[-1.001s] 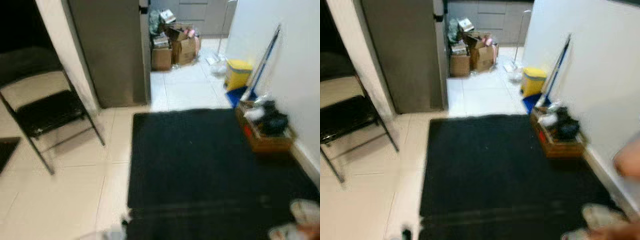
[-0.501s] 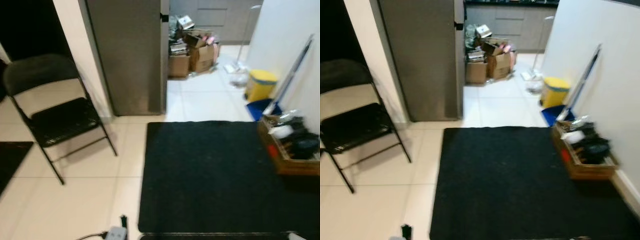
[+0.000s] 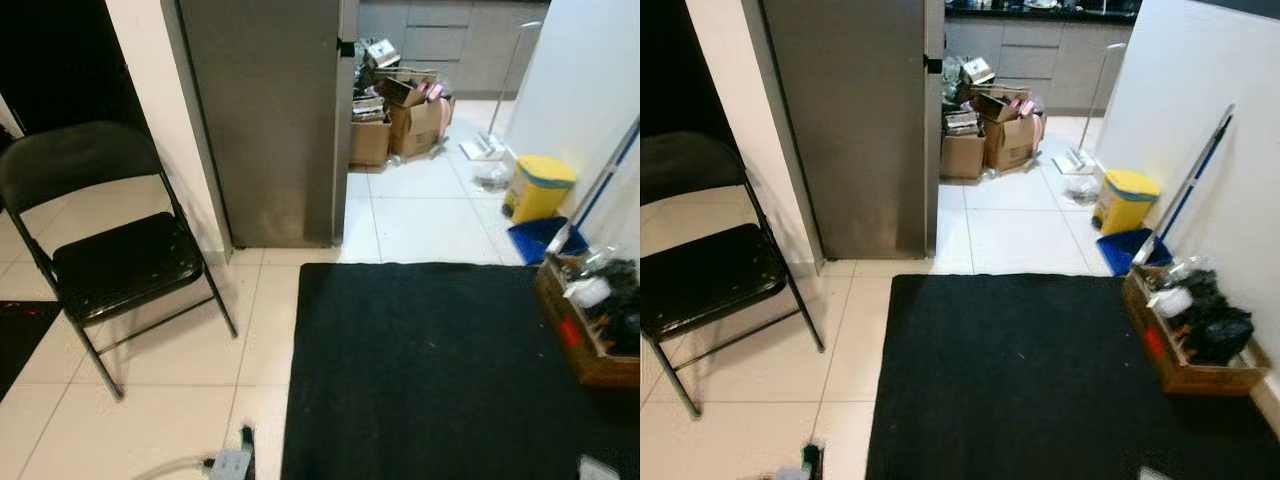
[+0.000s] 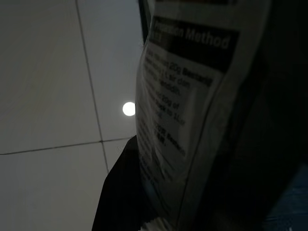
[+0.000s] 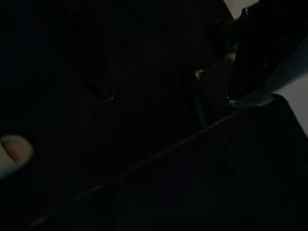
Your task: Restocking fridge
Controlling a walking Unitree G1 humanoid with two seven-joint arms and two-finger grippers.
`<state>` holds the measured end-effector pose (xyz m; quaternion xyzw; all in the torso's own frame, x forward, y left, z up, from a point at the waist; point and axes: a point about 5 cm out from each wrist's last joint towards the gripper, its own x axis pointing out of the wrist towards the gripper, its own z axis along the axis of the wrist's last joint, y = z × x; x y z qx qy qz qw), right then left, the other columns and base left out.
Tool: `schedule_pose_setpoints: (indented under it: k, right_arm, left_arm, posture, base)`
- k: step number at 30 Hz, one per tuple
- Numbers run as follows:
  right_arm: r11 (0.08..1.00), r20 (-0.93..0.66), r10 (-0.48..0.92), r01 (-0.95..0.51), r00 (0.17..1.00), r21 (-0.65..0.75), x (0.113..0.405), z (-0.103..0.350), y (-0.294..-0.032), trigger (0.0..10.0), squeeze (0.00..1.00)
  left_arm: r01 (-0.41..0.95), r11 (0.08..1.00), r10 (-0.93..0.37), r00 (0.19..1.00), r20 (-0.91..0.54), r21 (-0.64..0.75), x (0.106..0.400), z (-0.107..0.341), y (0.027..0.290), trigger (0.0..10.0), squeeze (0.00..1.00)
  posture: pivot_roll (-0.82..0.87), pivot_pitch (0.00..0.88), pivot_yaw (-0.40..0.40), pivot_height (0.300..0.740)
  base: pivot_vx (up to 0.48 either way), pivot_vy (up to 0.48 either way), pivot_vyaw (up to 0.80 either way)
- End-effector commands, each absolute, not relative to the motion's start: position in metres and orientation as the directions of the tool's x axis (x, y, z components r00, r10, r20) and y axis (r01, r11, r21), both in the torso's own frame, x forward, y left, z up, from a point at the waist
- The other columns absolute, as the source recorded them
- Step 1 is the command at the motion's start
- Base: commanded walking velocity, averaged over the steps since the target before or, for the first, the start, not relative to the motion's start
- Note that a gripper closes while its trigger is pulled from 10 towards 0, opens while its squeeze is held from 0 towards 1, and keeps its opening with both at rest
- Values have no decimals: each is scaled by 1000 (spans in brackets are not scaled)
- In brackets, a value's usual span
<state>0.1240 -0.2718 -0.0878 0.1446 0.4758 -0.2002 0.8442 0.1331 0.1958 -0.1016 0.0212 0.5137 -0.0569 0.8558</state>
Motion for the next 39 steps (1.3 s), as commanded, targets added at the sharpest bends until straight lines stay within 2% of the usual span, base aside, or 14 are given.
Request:
schedule_pose_setpoints:
  k: [1, 9, 19, 39]
  right_arm:
    - [877, -855, -202, 477, 477, 59, 128, -86, -273, 10000, 0]
    - [879, -857, -201, 473, 474, 56, 128, -86, -273, 10000, 0]
    - [867, -851, -204, 493, 484, 73, 129, -86, -273, 10000, 0]
    - [870, -844, -202, 487, 496, 78, 130, -84, -274, 10000, 0]
  left_arm:
    - [132, 991, -90, 462, -882, -32, 131, -103, 192, 10000, 0]
    - [132, 991, -93, 458, -884, -35, 130, -103, 191, 10000, 0]
    - [131, 991, -89, 458, -885, -32, 130, -103, 192, 10000, 0]
    - [133, 991, -90, 456, -885, -32, 129, -103, 191, 10000, 0]
  posture:
    - [-4, 0, -25, 740]
    - [-5, 0, -26, 740]
    - [-2, 0, -26, 740]
    - [-3, 0, -26, 740]
  base:
    - [352, 0, 0]
    - [347, 0, 0]
    - [348, 0, -765]
    - [347, 0, 0]
